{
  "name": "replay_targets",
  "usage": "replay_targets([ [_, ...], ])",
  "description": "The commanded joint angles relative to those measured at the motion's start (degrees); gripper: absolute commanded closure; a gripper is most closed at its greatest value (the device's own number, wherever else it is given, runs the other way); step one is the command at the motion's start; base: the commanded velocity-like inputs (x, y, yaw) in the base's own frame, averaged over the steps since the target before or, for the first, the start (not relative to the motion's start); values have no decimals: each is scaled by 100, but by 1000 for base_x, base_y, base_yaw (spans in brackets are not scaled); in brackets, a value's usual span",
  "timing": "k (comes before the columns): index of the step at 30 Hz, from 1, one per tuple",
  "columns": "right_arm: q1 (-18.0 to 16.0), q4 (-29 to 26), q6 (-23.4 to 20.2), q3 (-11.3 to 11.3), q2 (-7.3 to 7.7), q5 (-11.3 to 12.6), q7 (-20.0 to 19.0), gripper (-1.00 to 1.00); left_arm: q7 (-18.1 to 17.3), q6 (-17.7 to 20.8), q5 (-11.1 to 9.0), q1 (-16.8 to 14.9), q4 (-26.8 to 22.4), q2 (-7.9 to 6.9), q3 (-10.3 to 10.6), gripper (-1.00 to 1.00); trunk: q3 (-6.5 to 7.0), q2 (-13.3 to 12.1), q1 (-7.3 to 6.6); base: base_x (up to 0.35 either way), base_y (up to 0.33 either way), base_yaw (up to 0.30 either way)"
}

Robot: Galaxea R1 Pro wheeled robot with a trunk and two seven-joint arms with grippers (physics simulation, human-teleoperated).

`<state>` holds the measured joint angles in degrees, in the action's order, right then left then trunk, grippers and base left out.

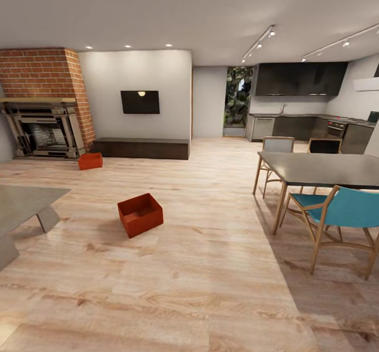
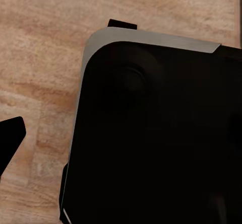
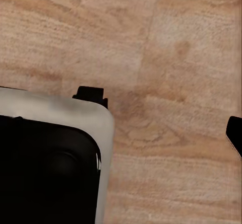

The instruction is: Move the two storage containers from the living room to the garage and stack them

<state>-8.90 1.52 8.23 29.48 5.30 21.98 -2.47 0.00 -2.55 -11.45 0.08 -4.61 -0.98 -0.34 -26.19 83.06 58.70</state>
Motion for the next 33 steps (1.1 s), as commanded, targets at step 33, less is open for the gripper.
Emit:
replay_targets([
  [33, -6, 15, 66, 41, -3, 46, -25, -100, -4, -9, -32, 1, -5, -8, 0, -100, -5, 2, 3, 304, -137, 219],
])
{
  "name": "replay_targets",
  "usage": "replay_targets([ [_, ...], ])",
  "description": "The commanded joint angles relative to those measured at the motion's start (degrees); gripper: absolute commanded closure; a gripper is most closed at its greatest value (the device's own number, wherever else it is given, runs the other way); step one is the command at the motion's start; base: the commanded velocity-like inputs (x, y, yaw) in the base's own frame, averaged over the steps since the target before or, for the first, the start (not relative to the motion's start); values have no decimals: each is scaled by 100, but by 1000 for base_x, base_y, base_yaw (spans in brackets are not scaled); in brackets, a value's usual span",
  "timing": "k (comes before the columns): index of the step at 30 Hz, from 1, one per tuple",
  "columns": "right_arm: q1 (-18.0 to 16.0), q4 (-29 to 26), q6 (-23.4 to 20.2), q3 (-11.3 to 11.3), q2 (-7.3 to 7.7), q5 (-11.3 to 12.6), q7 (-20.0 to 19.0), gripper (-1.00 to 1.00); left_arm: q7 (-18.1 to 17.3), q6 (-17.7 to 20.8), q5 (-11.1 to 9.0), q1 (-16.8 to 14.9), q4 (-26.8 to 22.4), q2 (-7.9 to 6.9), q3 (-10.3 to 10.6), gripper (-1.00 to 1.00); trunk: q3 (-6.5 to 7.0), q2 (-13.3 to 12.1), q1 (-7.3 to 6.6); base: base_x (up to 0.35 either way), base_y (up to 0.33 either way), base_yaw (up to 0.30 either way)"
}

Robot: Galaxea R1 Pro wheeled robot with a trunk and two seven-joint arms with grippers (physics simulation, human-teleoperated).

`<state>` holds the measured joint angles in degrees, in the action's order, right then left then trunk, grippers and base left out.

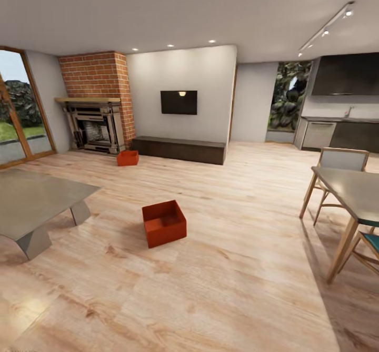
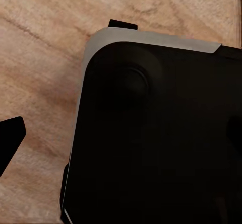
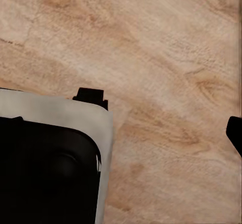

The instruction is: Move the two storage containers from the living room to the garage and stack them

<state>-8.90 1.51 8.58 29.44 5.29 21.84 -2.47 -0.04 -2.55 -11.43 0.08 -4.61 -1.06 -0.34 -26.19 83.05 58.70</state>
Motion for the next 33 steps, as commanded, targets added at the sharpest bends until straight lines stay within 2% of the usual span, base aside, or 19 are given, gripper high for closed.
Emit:
replay_targets([
  [1, -6, 16, 32, 44, -2, 59, -26, -100, 0, -9, -35, 1, -5, 0, -1, -100, -5, 3, 3, 291, -171, 269],
  [21, -6, 16, 38, 44, -1, 60, -26, -100, -5, -52, -44, 1, -7, -7, -3, -100, -5, 3, 3, 291, -168, 269],
  [33, -6, 16, 39, 42, -2, 66, -26, -100, -5, -44, -45, 1, -6, -9, -10, -100, -5, 3, 3, 303, -101, 269],
])
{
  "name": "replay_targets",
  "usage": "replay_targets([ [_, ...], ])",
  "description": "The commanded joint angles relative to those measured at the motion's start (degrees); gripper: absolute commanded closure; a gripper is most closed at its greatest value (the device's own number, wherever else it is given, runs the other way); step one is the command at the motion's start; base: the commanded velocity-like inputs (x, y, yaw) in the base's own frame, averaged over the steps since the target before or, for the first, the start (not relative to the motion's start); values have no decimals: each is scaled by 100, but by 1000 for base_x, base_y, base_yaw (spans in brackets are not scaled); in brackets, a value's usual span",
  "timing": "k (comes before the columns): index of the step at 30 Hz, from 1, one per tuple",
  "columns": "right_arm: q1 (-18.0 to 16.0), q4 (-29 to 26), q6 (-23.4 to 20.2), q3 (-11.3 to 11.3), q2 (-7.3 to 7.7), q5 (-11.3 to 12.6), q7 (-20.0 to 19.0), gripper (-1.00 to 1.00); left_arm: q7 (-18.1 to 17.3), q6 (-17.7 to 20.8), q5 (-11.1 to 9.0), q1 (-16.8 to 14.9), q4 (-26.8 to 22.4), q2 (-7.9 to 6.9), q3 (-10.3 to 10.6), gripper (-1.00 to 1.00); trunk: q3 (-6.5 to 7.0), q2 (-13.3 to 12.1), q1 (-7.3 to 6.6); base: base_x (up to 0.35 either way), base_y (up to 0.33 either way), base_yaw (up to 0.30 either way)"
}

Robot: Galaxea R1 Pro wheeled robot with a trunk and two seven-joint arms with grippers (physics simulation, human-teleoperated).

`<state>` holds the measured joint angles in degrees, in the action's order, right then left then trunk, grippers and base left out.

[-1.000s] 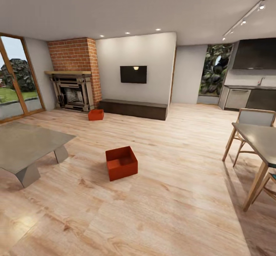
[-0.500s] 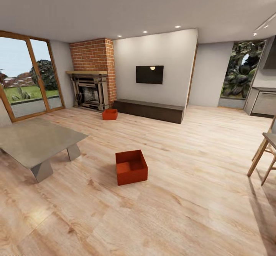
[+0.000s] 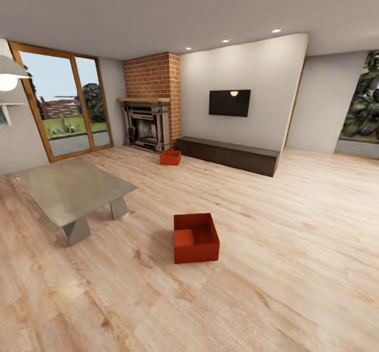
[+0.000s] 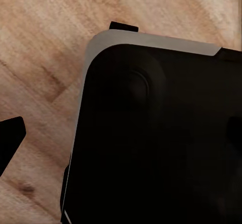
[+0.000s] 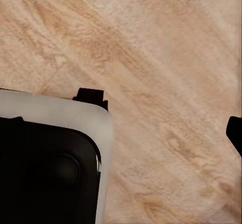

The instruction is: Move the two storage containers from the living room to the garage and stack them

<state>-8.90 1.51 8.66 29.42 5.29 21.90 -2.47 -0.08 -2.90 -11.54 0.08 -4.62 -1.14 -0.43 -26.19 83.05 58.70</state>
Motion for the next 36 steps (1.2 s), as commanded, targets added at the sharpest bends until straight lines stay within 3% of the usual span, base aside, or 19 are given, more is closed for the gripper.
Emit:
replay_targets([
  [1, -6, 16, 31, 45, -1, 60, -26, -100, -1, -6, -35, 1, -5, 3, -1, -100, -5, 2, 3, 305, -94, 269],
  [12, -6, 18, 27, 45, -1, 65, -26, -100, -1, 11, -37, 1, -7, 9, 1, -100, -5, 2, 3, 305, -105, 242],
  [36, -6, 18, 23, 46, 10, 69, -26, -100, 3, 17, -42, 1, -4, 1, -1, -100, -5, 2, 3, 305, -121, 7],
])
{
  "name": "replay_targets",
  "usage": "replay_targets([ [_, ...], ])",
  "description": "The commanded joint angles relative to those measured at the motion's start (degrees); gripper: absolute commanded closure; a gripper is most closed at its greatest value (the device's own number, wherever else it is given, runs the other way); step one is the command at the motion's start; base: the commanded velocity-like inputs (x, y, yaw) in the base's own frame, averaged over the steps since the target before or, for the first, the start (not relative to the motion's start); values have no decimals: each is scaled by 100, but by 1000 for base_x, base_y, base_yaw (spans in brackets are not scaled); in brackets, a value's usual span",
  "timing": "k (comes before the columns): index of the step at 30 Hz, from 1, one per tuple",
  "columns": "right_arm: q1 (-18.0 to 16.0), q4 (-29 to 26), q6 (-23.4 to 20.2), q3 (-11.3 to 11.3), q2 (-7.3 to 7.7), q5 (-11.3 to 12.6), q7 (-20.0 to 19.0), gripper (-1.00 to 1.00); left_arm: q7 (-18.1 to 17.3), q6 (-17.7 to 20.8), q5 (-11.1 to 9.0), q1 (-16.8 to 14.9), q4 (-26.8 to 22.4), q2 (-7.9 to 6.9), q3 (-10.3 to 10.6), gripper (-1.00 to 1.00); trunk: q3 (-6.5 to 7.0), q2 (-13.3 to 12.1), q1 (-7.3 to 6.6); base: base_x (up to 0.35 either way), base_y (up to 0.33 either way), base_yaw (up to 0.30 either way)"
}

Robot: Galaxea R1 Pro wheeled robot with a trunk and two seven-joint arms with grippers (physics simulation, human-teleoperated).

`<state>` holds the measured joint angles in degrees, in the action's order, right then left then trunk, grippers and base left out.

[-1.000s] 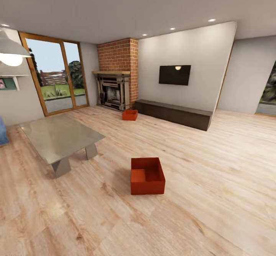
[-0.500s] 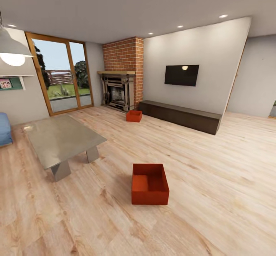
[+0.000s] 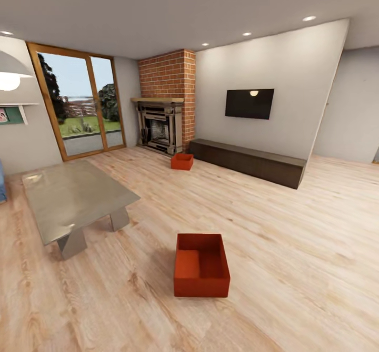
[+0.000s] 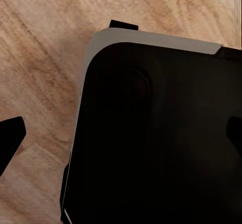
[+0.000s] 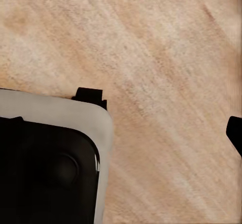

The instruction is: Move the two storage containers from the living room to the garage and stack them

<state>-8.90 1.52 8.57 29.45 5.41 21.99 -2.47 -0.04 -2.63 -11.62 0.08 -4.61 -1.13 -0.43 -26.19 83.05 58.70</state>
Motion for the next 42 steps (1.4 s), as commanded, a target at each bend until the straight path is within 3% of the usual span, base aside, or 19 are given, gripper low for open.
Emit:
replay_targets([
  [1, -6, 16, 31, 44, -2, 60, -26, -100, 1, -9, -34, 1, -5, 0, -1, -100, -5, 2, 3, 305, -121, 0],
  [14, -6, 15, 29, 41, -13, 69, -26, -100, -3, -9, -34, 1, -5, 5, -1, -100, -5, 2, 3, 304, -127, 4],
  [30, -6, 15, 31, 26, -14, 77, -26, -100, -4, -43, -34, 1, -6, 0, -1, -100, -5, 2, 3, 299, -155, 225],
  [42, -6, 15, 31, 9, 4, 106, -26, -100, -4, -53, -29, 1, -11, 2, -3, -100, -5, 2, 3, 285, -159, 19],
])
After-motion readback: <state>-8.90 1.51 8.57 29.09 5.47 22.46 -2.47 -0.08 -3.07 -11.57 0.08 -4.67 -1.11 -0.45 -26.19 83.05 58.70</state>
